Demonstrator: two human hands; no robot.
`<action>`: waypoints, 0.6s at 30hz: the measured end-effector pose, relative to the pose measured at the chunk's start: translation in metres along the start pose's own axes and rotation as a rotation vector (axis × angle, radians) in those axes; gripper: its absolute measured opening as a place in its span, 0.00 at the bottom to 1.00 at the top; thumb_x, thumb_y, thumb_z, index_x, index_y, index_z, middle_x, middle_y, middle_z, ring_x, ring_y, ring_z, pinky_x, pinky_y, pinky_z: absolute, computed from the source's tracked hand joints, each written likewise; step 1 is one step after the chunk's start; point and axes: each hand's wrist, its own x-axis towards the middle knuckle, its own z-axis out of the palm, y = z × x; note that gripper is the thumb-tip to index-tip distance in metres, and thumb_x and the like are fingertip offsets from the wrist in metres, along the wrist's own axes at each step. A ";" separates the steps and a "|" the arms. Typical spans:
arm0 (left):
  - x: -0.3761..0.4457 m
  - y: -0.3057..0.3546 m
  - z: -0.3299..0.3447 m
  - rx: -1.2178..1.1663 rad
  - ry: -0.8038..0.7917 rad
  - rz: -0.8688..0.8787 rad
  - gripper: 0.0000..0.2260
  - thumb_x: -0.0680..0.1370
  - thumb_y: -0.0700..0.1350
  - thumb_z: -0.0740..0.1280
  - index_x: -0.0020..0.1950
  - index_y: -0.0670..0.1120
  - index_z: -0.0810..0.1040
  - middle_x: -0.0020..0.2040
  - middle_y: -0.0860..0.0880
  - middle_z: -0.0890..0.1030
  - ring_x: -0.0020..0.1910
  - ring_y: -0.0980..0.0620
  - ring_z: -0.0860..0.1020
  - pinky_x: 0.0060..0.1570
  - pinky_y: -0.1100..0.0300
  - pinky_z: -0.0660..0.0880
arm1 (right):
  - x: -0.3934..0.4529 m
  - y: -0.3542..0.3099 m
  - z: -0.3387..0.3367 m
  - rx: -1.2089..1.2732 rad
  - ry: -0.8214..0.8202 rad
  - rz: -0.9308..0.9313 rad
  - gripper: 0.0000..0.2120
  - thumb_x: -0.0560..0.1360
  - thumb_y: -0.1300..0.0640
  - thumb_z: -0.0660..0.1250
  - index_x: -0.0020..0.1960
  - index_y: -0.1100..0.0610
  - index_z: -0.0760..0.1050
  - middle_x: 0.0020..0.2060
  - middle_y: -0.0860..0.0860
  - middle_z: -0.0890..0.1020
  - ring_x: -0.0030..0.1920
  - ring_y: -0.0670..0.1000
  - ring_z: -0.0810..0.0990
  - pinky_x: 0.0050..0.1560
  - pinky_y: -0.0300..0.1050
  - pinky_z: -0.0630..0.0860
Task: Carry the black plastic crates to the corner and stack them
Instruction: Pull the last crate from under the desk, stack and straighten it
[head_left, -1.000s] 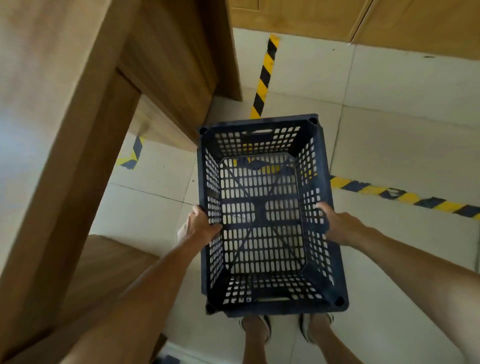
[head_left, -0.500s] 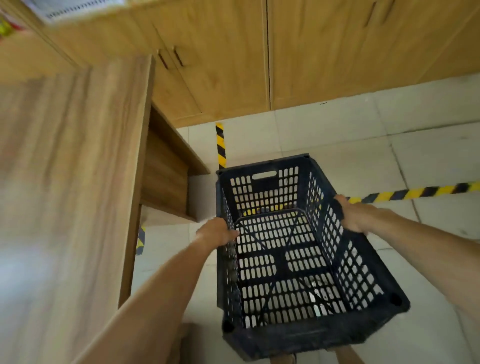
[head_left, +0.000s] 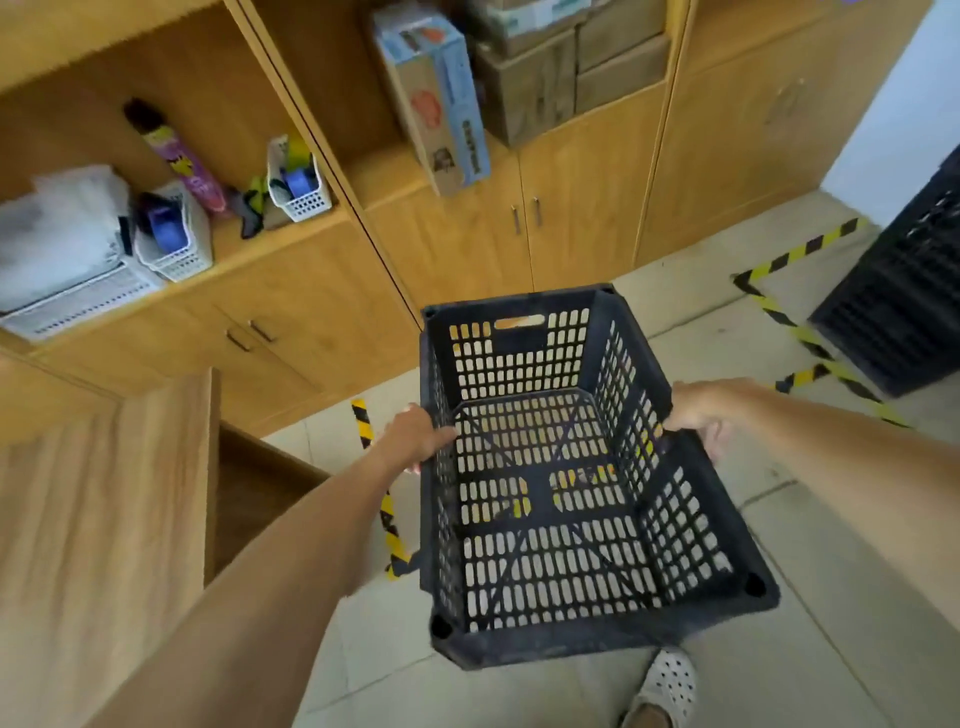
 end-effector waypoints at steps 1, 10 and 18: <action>0.000 0.016 -0.010 0.020 0.030 0.015 0.28 0.79 0.58 0.66 0.66 0.37 0.65 0.47 0.40 0.82 0.37 0.44 0.81 0.43 0.54 0.79 | -0.004 0.005 -0.016 -0.001 0.015 0.018 0.27 0.82 0.58 0.59 0.76 0.67 0.54 0.62 0.69 0.76 0.42 0.64 0.84 0.28 0.51 0.81; 0.011 0.147 -0.121 0.138 0.219 0.197 0.23 0.76 0.63 0.65 0.50 0.42 0.74 0.40 0.46 0.81 0.40 0.48 0.80 0.52 0.49 0.79 | -0.055 0.024 -0.170 0.177 0.073 -0.018 0.24 0.84 0.57 0.53 0.77 0.64 0.55 0.67 0.67 0.72 0.39 0.61 0.83 0.28 0.51 0.82; 0.059 0.237 -0.181 0.247 0.193 0.340 0.20 0.79 0.60 0.64 0.51 0.42 0.77 0.38 0.48 0.81 0.37 0.50 0.81 0.46 0.55 0.80 | -0.072 0.027 -0.242 0.300 0.109 0.027 0.18 0.84 0.59 0.53 0.71 0.67 0.61 0.40 0.64 0.81 0.29 0.59 0.85 0.29 0.49 0.82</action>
